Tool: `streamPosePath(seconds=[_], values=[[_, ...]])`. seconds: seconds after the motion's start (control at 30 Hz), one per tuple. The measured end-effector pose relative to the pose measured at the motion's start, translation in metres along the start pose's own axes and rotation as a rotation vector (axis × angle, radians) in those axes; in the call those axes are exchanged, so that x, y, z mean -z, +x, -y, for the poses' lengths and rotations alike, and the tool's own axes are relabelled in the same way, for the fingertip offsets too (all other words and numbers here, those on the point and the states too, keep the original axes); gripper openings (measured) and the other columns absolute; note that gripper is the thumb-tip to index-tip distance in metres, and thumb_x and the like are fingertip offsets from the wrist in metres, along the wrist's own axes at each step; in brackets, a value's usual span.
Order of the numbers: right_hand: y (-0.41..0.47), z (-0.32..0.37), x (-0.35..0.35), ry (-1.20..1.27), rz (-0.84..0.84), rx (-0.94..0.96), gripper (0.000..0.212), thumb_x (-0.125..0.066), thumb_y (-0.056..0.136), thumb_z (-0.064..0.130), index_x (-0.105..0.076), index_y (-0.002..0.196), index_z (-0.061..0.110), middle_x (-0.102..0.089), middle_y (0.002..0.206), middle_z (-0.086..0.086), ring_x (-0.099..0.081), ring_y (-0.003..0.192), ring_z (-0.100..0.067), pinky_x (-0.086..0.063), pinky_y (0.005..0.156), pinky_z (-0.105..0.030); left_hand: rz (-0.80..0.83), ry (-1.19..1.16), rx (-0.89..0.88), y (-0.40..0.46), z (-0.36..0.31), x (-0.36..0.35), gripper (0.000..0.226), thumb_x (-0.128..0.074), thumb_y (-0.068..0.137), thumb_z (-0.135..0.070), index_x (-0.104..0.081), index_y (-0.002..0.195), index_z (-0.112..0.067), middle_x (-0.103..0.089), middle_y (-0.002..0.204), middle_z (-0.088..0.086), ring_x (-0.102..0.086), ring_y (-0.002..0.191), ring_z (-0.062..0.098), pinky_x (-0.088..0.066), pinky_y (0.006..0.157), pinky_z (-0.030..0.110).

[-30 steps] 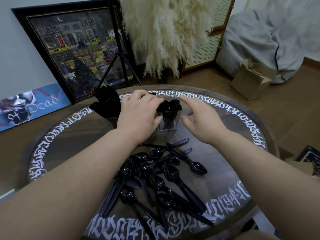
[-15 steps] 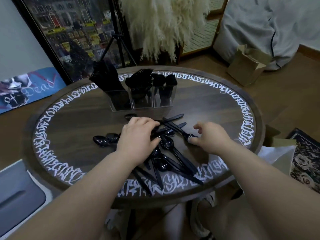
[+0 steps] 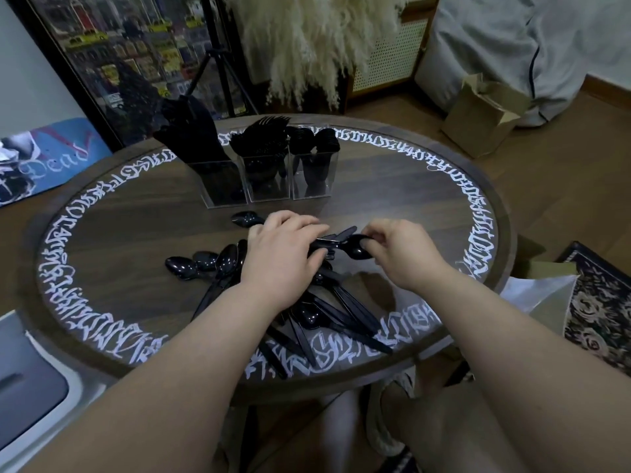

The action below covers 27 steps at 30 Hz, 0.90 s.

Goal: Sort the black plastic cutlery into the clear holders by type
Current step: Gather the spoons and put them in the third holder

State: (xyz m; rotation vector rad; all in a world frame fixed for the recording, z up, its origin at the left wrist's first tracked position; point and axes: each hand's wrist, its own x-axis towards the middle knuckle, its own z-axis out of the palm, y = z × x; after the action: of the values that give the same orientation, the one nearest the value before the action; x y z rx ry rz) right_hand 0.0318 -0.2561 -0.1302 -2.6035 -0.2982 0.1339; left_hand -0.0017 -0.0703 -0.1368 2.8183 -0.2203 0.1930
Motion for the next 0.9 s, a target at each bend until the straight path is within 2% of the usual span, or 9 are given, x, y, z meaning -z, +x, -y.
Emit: streamPosePath(seconds=[0.1,0.17,0.27,0.33,0.4,0.5,0.57,0.7,0.9], values=[[0.001,0.005,0.002,0.051,-0.12,0.081,0.013,-0.06,0.092,0.019,-0.07,0.097,0.012,-0.067,0.081,-0.002,-0.058,0.077,-0.019,-0.036,0.065,-0.024,0.049,0.0,0.019,0.004,0.004,0.006,0.036,-0.044,0.096,-0.047,-0.054,0.129,-0.038,-0.057,0.128,-0.016,-0.037,0.128,0.012,-0.023,0.102,0.04],[0.003,0.011,0.002,0.113,-0.192,0.118,0.012,-0.063,0.09,0.019,-0.073,0.094,0.015,-0.07,0.083,0.001,-0.059,0.077,-0.012,-0.036,0.066,-0.017,0.095,-0.032,0.008,0.005,0.007,0.01,0.035,-0.042,0.097,-0.048,-0.057,0.126,-0.036,-0.063,0.121,-0.013,-0.048,0.122,0.014,-0.03,0.103,0.038],[0.006,0.022,-0.003,0.299,-0.279,0.06,0.015,-0.069,0.085,0.022,-0.07,0.1,0.022,-0.064,0.077,0.013,-0.055,0.067,0.003,-0.036,0.065,-0.003,0.104,-0.129,0.042,0.005,0.01,0.015,0.03,-0.044,0.098,-0.039,-0.063,0.116,-0.026,-0.067,0.108,-0.003,-0.058,0.104,0.022,-0.045,0.084,0.035],[0.008,0.026,-0.007,0.347,-0.253,0.018,0.03,-0.069,0.086,0.025,-0.061,0.115,0.026,-0.063,0.086,0.012,-0.056,0.07,0.002,-0.041,0.07,-0.008,0.028,-0.13,0.121,0.005,0.018,0.019,0.025,-0.045,0.099,-0.035,-0.063,0.111,-0.023,-0.064,0.098,-0.001,-0.057,0.094,0.024,-0.041,0.072,0.032],[0.011,0.025,-0.014,0.156,-0.141,0.042,0.036,-0.062,0.09,0.021,-0.056,0.125,0.023,-0.062,0.111,0.006,-0.06,0.085,-0.01,-0.046,0.082,-0.021,-0.015,-0.142,0.198,0.003,0.029,0.022,0.021,-0.046,0.099,-0.033,-0.063,0.104,-0.022,-0.061,0.086,-0.003,-0.056,0.083,0.022,-0.037,0.067,0.031],[0.017,0.024,-0.029,-0.083,-0.014,0.12,0.044,-0.048,0.092,0.008,-0.051,0.134,0.023,-0.055,0.132,0.002,-0.05,0.112,-0.023,-0.039,0.093,-0.029,0.013,-0.23,0.283,-0.002,0.047,0.021,0.017,-0.047,0.098,-0.033,-0.057,0.088,-0.023,-0.064,0.076,-0.004,-0.062,0.073,0.021,-0.049,0.068,0.036],[0.021,0.025,-0.039,-0.142,0.034,0.16,0.055,-0.044,0.091,0.001,-0.046,0.139,0.026,-0.051,0.137,0.005,-0.041,0.116,-0.025,-0.037,0.096,-0.029,0.033,-0.27,0.312,-0.005,0.053,0.02,0.019,-0.047,0.098,-0.031,-0.057,0.086,-0.021,-0.066,0.076,-0.005,-0.063,0.069,0.018,-0.052,0.071,0.039],[0.029,0.026,-0.053,-0.263,0.129,0.187,0.059,-0.048,0.09,0.001,-0.042,0.141,0.032,-0.052,0.127,0.003,-0.036,0.111,-0.024,-0.039,0.086,-0.027,0.026,-0.257,0.325,-0.008,0.06,0.023,0.022,-0.044,0.1,-0.03,-0.056,0.086,-0.018,-0.064,0.073,-0.003,-0.058,0.07,0.016,-0.046,0.068,0.035],[0.035,0.032,-0.053,-0.262,0.079,0.148,0.025,-0.058,0.09,0.023,-0.064,0.115,0.024,-0.058,0.111,-0.003,-0.048,0.107,-0.027,-0.042,0.088,-0.031,0.009,-0.281,0.339,-0.01,0.072,0.027,0.025,-0.042,0.1,-0.027,-0.058,0.089,-0.012,-0.064,0.076,0.003,-0.059,0.073,0.022,-0.045,0.068,0.035]])
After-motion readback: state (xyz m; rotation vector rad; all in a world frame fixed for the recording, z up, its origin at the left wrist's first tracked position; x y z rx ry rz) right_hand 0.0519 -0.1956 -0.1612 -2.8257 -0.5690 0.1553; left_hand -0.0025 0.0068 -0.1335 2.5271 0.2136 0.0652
